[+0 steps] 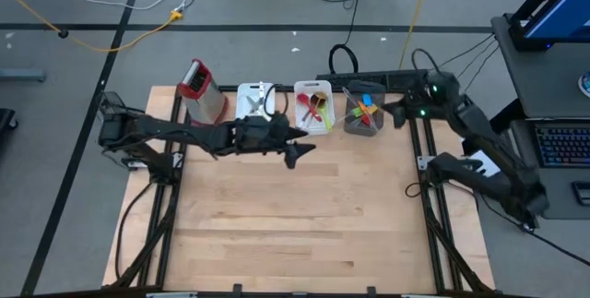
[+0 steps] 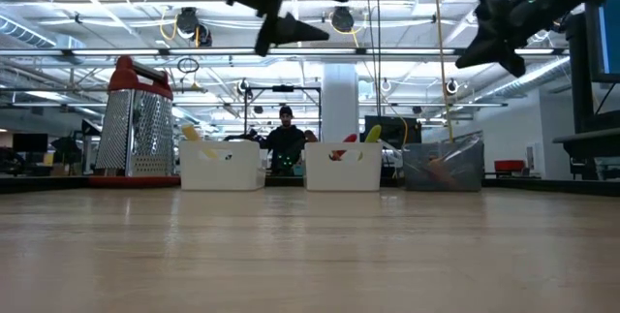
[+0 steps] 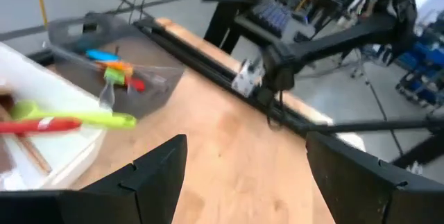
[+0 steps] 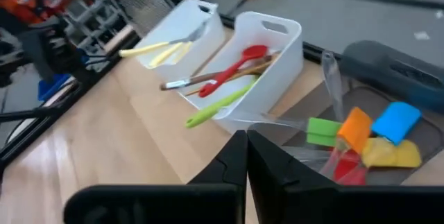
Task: Pick & Place Kitchen Items
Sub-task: Return to Home Position
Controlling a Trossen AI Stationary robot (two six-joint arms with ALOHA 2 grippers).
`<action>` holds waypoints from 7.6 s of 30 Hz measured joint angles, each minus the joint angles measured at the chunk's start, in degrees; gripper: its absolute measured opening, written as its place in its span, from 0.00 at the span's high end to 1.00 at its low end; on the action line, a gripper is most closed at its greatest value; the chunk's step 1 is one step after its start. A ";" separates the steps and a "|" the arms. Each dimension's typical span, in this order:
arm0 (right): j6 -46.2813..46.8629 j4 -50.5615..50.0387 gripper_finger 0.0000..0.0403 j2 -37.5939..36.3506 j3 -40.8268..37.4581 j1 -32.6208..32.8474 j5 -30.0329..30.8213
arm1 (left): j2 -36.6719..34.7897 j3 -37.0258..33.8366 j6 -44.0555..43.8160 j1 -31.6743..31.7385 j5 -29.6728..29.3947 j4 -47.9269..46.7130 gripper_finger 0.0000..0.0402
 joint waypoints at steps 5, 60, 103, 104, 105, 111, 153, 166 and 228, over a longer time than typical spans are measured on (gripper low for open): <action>-0.28 3.21 1.00 -8.66 -6.65 3.01 0.13 | -2.73 -3.52 0.46 -1.06 -1.79 -0.72 0.26; 6.93 2.34 1.00 -40.64 -22.22 27.14 19.58 | -18.49 -27.97 5.04 -10.28 -2.86 24.42 0.26; 9.51 5.84 1.00 -40.99 -23.43 27.14 24.02 | -67.71 -47.45 17.06 -10.27 -4.17 -4.60 0.26; 9.72 5.84 1.00 -40.99 -23.43 27.14 24.06 | -68.23 -47.45 17.57 -10.78 -4.36 -5.00 0.26; 9.82 5.86 1.00 -40.99 -23.43 27.14 24.28 | -68.56 -47.45 18.11 -11.20 -4.39 -5.03 0.26; 8.81 8.37 1.00 -40.99 -23.43 27.11 27.12 | -68.68 -47.45 19.41 -13.16 -7.20 -5.58 0.26; -4.14 21.63 1.00 -40.93 -36.33 27.11 34.22 | -68.62 -56.91 15.06 -15.34 -16.89 -0.37 0.26; 4.84 24.94 1.00 -40.78 -37.19 27.14 29.92 | -68.62 -56.91 15.06 -15.34 -16.89 -0.11 0.26; 4.87 25.71 0.99 -40.75 -37.18 27.14 29.92 | -68.62 -56.91 15.09 -15.34 -16.87 -0.12 0.26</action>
